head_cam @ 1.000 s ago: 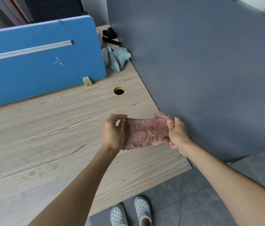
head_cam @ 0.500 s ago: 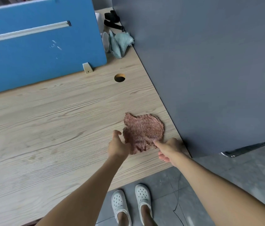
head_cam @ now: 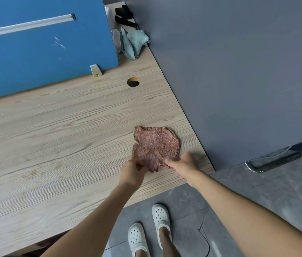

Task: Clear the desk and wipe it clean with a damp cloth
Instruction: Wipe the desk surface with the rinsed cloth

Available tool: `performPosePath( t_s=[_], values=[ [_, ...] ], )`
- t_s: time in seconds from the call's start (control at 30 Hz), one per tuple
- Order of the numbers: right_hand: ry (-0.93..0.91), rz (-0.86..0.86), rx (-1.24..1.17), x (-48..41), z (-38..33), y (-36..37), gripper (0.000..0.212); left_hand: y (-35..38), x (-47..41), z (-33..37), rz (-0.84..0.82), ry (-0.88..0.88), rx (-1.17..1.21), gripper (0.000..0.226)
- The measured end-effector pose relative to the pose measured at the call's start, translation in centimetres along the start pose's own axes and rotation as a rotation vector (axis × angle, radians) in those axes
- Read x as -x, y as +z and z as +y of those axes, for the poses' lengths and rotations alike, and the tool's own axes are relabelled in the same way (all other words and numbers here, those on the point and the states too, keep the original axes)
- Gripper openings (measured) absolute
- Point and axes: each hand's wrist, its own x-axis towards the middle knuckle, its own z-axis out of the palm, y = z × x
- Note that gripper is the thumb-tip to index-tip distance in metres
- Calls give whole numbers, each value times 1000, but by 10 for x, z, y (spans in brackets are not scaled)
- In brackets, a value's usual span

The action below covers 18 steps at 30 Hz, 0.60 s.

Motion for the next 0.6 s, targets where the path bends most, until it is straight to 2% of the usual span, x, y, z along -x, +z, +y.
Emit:
performPosePath(
  t_s=[0.07, 0.17, 0.37, 0.47, 0.6],
  values=[
    [43, 46, -16, 0, 2, 8, 21, -2, 1, -2, 38, -2, 11, 7],
    [134, 55, -181, -1, 3, 6, 7, -8, 0, -7, 67, -4, -48, 13],
    [247, -16, -485, 8, -2, -4, 23, -1, 6, -5, 11, 6, -30, 16],
    [246, -7, -490, 8, 4, 1, 20, 4, 7, -1, -38, -9, -2, 16],
    [200, -126, -500, 8, 13, -6, 20, 8, 9, -1, -51, 1, -42, 13]
  ],
)
